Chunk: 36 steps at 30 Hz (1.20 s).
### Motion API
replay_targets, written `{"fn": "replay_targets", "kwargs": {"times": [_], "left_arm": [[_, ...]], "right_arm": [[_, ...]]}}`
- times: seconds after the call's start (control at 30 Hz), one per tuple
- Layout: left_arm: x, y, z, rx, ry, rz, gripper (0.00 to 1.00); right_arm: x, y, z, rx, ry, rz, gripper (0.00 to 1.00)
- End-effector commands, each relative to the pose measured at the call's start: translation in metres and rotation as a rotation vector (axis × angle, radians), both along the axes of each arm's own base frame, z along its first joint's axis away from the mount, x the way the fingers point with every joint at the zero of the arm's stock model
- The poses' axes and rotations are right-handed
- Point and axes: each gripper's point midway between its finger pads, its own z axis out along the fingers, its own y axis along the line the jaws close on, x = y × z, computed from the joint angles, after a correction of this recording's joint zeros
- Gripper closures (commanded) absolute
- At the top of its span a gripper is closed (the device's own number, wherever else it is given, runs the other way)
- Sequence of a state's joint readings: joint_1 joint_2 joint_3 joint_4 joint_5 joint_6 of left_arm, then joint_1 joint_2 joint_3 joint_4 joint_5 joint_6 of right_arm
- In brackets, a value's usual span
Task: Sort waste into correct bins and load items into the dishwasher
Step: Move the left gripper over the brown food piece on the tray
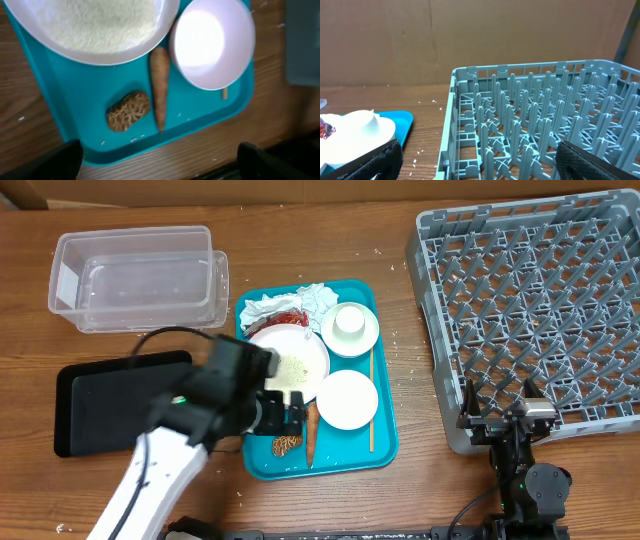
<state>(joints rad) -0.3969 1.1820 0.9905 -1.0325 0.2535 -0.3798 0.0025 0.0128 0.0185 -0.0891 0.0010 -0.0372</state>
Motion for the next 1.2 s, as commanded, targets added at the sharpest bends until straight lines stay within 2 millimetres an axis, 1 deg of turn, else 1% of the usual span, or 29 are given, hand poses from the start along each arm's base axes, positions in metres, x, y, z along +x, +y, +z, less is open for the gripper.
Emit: {"fn": "replay_targets", "kwargs": {"times": [0.0, 0.07, 0.17, 0.4, 0.6, 0.93, 1.17], "left_arm": [[0.008, -0.001, -0.019, 0.186, 0.000, 0.025, 0.00], [0.002, -0.006, -0.031, 0.220, 0.043, -0.021, 0.00], [0.000, -0.007, -0.050, 0.269, 0.098, -0.084, 0.00], [0.003, 0.003, -0.088, 0.365, 0.213, -0.083, 0.00], [-0.004, 0.007, -0.114, 0.413, 0.293, -0.119, 0.00], [-0.003, 0.006, -0.140, 0.393, 0.243, -0.153, 0.00], [-0.006, 0.010, -0.142, 0.407, 0.248, -0.169, 0.00]], "right_arm": [[0.000, 0.001, -0.001, 0.004, -0.005, 0.002, 0.00], [0.000, 0.001, -0.001, 0.005, -0.005, 0.002, 0.00], [0.000, 0.001, -0.001, 0.004, -0.005, 0.002, 0.00], [0.000, 0.001, -0.001, 0.004, -0.005, 0.002, 0.00], [0.000, 0.001, -0.001, 0.005, -0.005, 0.002, 0.00], [0.000, 0.001, -0.001, 0.004, -0.005, 0.002, 0.00], [0.000, 0.001, -0.001, 0.004, -0.005, 0.002, 0.00]]}}
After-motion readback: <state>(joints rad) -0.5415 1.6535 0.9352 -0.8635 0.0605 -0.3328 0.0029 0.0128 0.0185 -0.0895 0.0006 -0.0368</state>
